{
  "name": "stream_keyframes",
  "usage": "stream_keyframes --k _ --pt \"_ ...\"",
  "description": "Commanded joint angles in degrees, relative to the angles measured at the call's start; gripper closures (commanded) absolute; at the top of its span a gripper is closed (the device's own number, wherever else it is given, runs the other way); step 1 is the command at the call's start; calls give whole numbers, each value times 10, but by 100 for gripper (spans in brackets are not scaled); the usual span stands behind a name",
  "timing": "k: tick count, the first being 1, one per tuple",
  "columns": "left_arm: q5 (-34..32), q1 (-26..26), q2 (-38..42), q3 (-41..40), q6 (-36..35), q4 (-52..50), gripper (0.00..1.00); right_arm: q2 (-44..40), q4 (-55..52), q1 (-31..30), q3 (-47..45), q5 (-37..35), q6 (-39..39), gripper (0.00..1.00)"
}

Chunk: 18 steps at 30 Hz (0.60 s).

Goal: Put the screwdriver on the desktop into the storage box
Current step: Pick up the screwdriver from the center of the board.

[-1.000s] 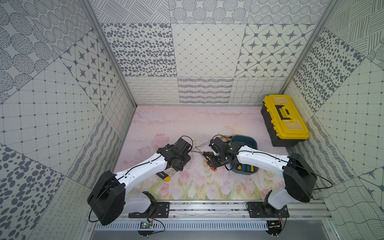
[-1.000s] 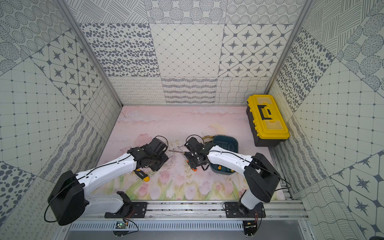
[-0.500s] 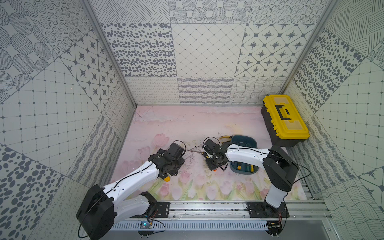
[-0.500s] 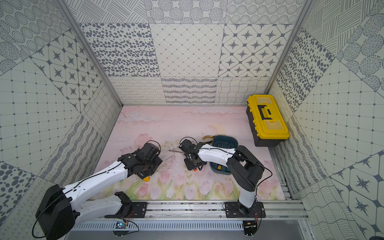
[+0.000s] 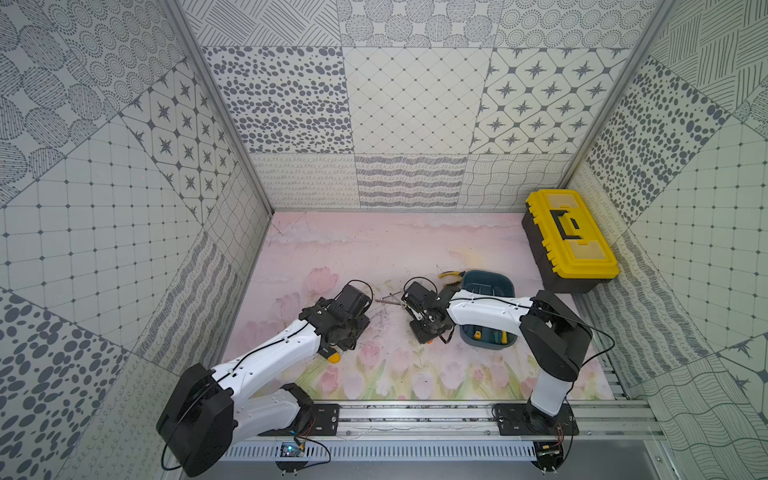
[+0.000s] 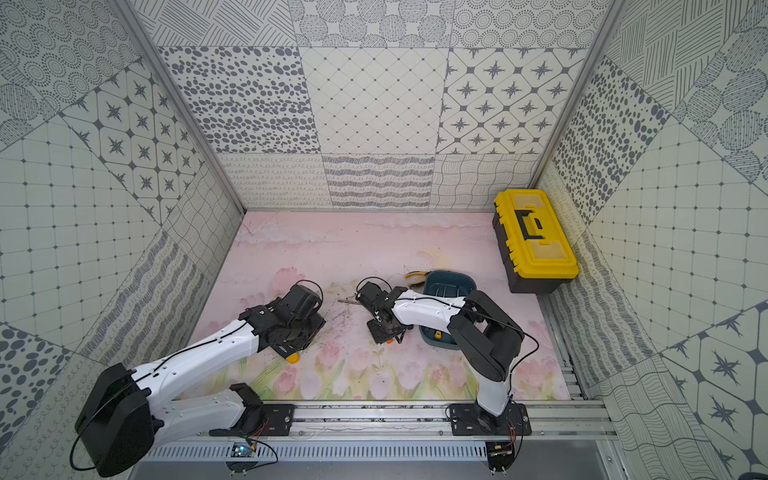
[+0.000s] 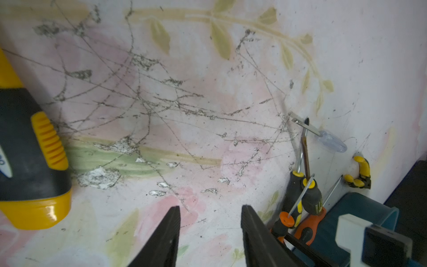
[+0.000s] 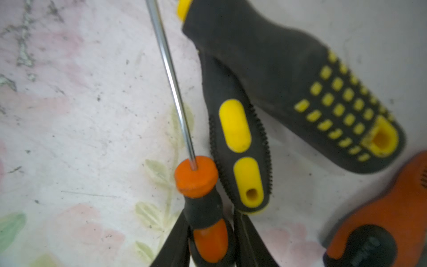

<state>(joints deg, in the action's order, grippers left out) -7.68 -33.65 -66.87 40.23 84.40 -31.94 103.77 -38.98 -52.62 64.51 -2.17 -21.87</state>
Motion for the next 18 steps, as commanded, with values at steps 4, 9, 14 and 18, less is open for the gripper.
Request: stream_keyframes --k 4,9,14,18 --pt "-2 5 5 1 6 -5 52 9 -7 -13 5 9 18 79" --pt "-4 5 5 -1 9 -6 52 6 -9 -24 7 10 32 90" --pt "-6 5 8 0 12 -11 52 -12 -8 -27 3 24 33 100" --pt "-10 5 12 0 13 -17 52 -35 -7 -27 -4 37 33 100"
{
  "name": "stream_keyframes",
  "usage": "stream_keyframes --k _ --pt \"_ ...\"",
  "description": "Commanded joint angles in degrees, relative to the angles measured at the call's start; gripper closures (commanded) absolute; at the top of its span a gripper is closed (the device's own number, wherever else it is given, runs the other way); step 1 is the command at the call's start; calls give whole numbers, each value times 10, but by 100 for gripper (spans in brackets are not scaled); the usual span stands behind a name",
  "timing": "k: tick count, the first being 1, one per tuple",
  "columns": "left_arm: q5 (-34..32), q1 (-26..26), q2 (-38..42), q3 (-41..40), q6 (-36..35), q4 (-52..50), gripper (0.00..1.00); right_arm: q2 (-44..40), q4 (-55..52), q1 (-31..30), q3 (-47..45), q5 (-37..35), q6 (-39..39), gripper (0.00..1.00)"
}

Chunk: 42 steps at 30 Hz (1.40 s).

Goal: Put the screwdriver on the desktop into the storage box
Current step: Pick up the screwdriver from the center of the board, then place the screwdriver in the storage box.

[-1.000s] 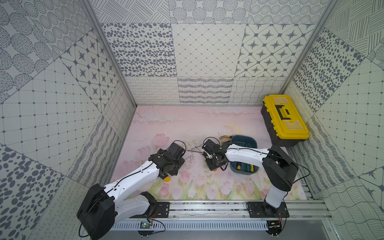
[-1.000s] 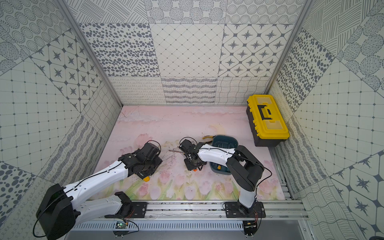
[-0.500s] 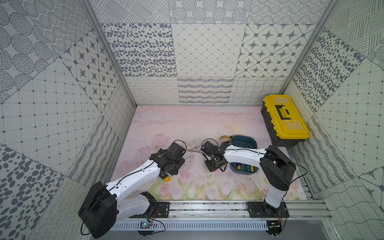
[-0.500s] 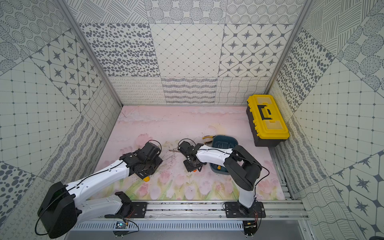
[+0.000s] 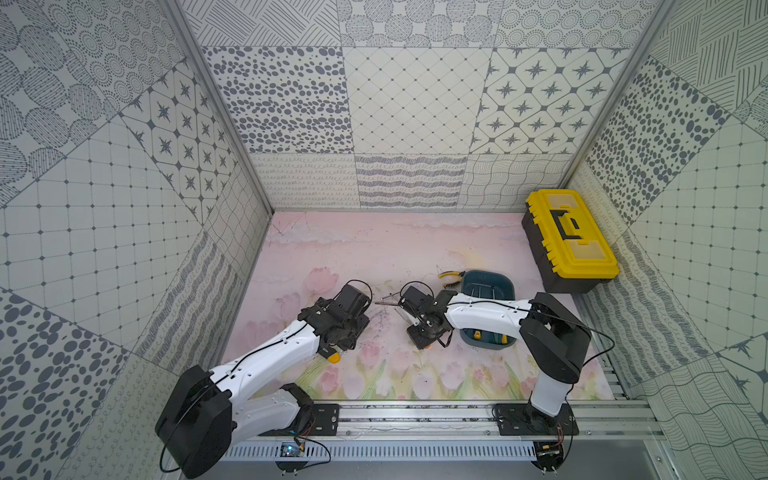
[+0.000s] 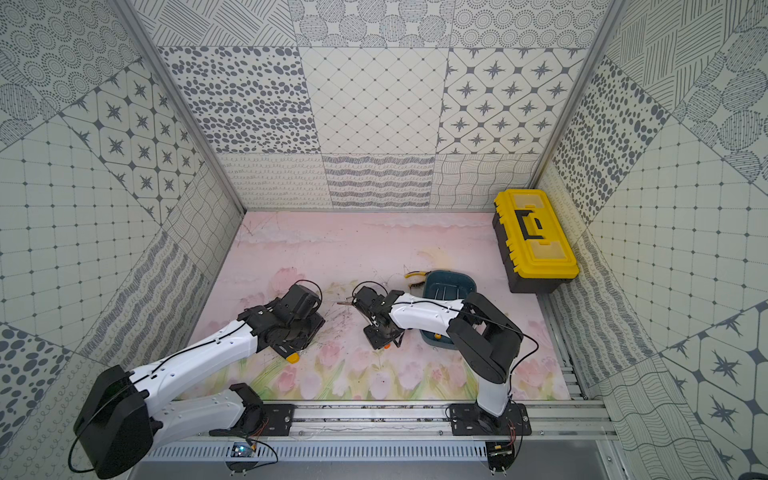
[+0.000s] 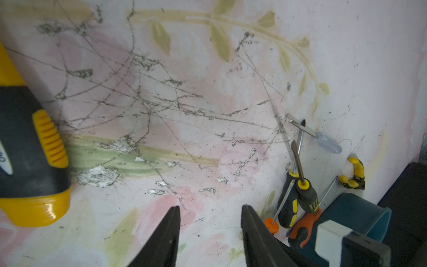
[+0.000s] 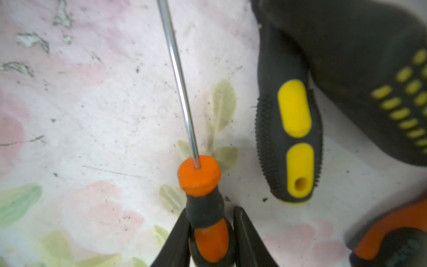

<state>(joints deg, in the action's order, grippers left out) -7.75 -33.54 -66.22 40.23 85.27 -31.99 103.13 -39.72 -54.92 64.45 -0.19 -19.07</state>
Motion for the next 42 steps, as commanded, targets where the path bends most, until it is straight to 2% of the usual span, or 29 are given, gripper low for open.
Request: stream_keyframes --k 1,4,7,11,14,16,19,25,29,32,37,40,42 --pt "-10 4 7 1 5 -18 52 -43 0 -4 -4 24 3 100" --pt "-4 3 6 2 4 -16 52 -97 0 -2 -10 11 -23 100" --pt "11 -5 -8 8 8 -1 52 -183 -11 32 -21 -22 -73 100" --pt "19 -39 -63 52 -1 8 52 -306 -25 136 -78 -50 -169 100" --pt "33 -58 -118 88 -8 20 52 -373 -29 241 -136 -28 -203 100" --pt "46 -69 -151 108 -8 29 52 -386 -38 297 -167 -7 -205 100" --pt "63 -88 -195 138 -4 32 52 -386 -49 339 -195 -2 -199 100" --pt "86 -113 -257 178 6 28 53 -344 -37 351 -213 11 -195 99" --pt "88 -116 -269 180 15 35 54 -295 -27 352 -205 20 -178 64" --pt "76 -117 -267 183 23 31 54 -286 -34 352 -184 21 -163 51" --pt "31 -111 -237 172 46 19 54 -313 -73 336 -106 -24 -106 44" --pt "3 -100 -202 139 68 30 54 -294 -55 286 -43 -27 -30 43" --pt "-11 -89 -180 115 83 34 54 -252 -34 248 -1 3 38 44"
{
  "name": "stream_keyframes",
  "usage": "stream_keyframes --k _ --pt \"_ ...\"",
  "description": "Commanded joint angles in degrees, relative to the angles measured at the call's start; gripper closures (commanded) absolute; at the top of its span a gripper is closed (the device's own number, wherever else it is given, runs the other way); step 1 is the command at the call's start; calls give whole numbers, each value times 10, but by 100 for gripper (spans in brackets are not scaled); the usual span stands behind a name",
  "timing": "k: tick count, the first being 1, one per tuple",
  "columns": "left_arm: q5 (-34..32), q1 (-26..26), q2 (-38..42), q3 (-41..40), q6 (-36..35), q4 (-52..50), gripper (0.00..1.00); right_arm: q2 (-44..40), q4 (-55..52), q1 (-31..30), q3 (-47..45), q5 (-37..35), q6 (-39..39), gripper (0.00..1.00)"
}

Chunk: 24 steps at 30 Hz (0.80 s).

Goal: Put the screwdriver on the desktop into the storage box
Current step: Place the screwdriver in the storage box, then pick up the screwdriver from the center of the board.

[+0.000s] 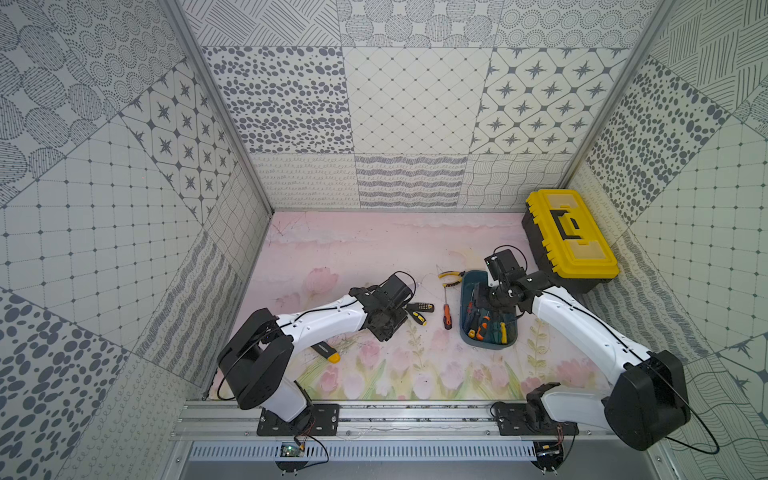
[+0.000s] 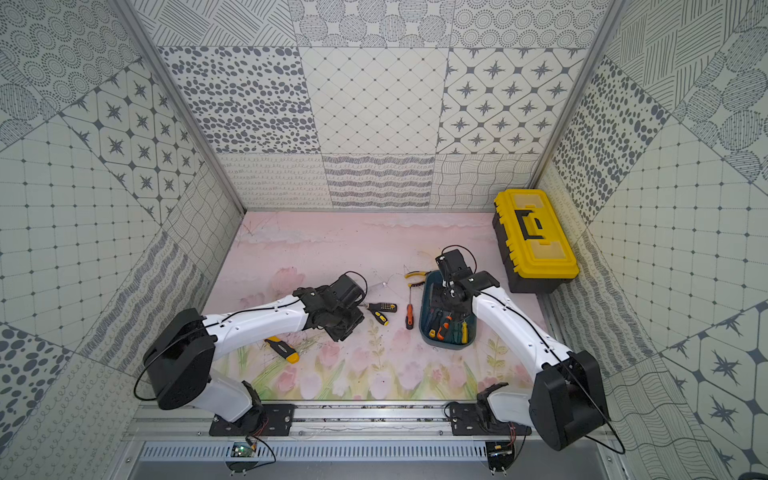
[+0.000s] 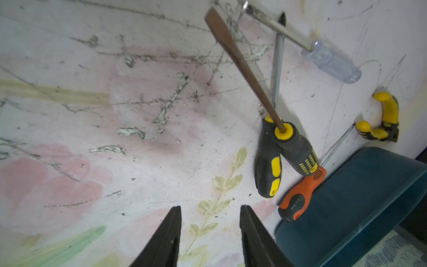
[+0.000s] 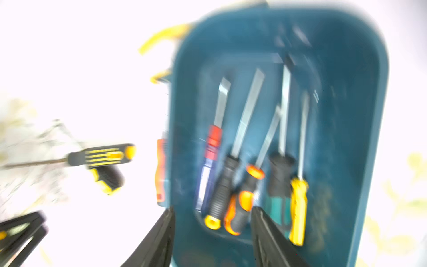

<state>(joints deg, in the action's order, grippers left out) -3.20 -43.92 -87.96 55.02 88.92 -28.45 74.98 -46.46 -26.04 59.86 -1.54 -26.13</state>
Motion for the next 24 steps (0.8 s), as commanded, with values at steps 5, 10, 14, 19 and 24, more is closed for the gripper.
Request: stream_keyframes --k 5,10,14,19,24 --pt "-65 36 86 -85 69 6 53 149 23 -128 133 54 301 44" --pt "-54 57 126 -130 83 8 53 243 17 -144 171 55 421 45" --pt "-53 69 152 -153 88 7 53 288 21 -144 192 62 472 47" --pt "-50 84 170 -169 87 10 53 324 28 -144 200 52 515 48" --pt "-37 91 176 -186 89 24 52 353 28 -144 212 55 531 51"
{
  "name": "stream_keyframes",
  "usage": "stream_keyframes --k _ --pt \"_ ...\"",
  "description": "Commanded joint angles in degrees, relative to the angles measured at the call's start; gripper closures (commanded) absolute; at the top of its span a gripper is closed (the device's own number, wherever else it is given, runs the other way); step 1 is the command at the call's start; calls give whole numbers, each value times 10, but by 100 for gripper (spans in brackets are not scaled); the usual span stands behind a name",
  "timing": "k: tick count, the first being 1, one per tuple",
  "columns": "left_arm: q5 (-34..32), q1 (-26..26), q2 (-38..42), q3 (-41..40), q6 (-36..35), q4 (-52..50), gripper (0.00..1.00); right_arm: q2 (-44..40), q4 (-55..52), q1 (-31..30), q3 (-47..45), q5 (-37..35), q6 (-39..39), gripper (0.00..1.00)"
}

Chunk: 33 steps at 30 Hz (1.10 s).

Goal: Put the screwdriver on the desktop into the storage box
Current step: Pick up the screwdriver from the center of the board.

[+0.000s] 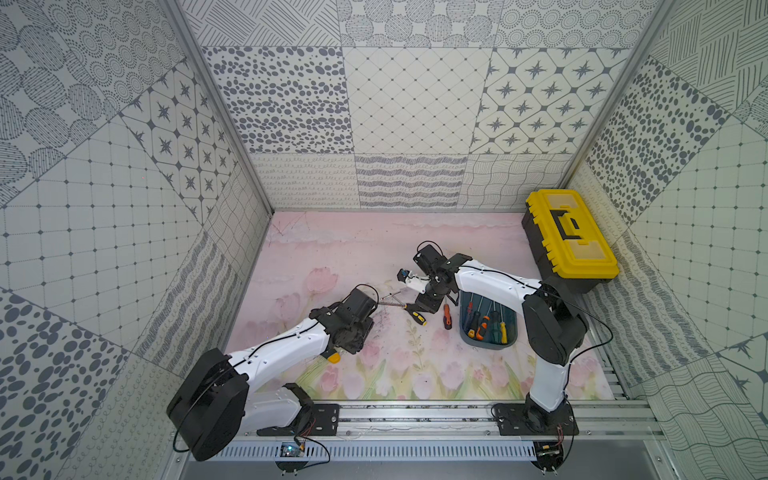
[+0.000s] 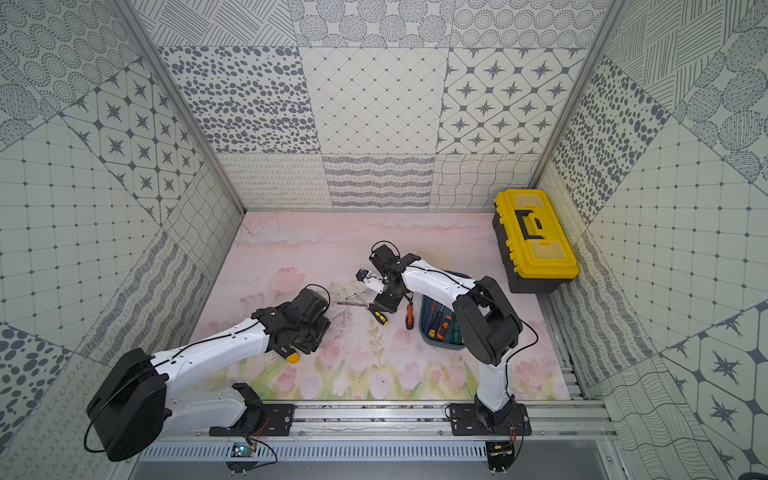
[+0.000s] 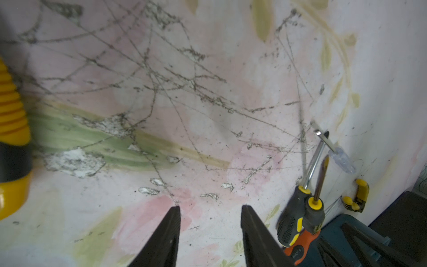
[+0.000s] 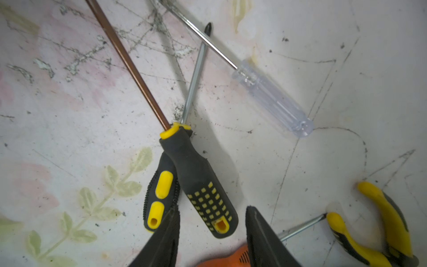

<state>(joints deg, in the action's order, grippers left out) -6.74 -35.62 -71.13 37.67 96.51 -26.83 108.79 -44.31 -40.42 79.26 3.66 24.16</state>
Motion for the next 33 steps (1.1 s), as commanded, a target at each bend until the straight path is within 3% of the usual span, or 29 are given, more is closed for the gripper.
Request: stream_keyframes --k 1,11,20,33 --pt "0 9 9 -15 14 8 52 20 7 -1 20 4 29 52" --pt "-4 11 21 -26 8 19 52 58 12 -11 28 0 32 59" --pt "-4 14 22 -25 4 14 52 71 27 -15 27 10 17 71" --pt "-9 13 23 -13 -13 -14 53 -50 90 -13 -49 45 -48 96"
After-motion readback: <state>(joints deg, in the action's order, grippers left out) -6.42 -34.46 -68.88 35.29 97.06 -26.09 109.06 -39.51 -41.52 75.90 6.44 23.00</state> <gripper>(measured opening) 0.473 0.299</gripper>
